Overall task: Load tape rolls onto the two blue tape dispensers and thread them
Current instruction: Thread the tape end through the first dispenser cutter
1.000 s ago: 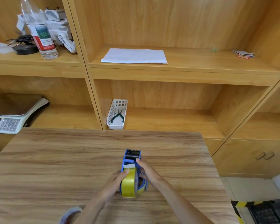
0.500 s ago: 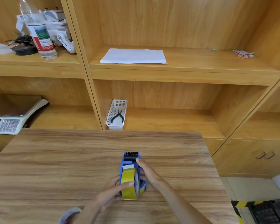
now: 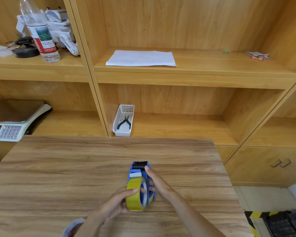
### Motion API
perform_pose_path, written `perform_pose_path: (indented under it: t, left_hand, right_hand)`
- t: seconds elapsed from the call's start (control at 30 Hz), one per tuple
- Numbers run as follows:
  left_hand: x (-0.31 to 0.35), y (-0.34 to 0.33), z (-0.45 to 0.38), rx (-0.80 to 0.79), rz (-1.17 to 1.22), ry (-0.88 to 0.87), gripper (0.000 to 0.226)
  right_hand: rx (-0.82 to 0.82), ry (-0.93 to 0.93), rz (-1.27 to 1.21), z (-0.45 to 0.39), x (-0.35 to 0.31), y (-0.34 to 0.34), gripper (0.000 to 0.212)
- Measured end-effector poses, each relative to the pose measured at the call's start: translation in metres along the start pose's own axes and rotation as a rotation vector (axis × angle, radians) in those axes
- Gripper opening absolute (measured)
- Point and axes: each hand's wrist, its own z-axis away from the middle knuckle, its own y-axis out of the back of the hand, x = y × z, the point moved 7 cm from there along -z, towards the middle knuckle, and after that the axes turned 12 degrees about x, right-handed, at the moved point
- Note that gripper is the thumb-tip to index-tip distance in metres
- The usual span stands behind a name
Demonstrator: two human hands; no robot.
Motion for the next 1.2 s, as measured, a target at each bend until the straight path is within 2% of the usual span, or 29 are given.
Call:
perform_pose_path:
  t: [0.2, 0.4, 0.57, 0.83, 0.97, 1.07, 1.2]
  left_hand:
    - [-0.003, 0.0, -0.004, 0.057, 0.001, 0.0, 0.054]
    - [-0.003, 0.004, -0.008, 0.124, 0.034, 0.013, 0.062]
    - [-0.003, 0.004, -0.011, 0.157, 0.027, 0.025, 0.061]
    - [0.002, 0.005, -0.009, 0.2, 0.025, 0.0, 0.056]
    - [0.003, 0.006, -0.008, 0.226, 0.015, -0.011, 0.054]
    - [0.002, 0.009, -0.007, 0.255, 0.032, -0.032, 0.059]
    - [0.0, 0.008, -0.006, 0.285, 0.047, -0.048, 0.046]
  right_hand:
    - [0.033, -0.022, -0.017, -0.007, 0.003, -0.003, 0.026]
    - [0.049, -0.005, -0.011, -0.013, 0.006, -0.003, 0.041]
    - [0.017, 0.015, 0.034, -0.008, 0.003, -0.005, 0.024]
    - [-0.007, 0.068, 0.056, -0.003, -0.002, -0.008, 0.06]
    - [-0.022, 0.088, 0.052, 0.003, -0.004, -0.006, 0.039]
    - [-0.006, 0.191, 0.086, 0.004, -0.009, -0.002, 0.038]
    - [0.237, 0.57, 0.229, 0.011, -0.031, 0.019, 0.04]
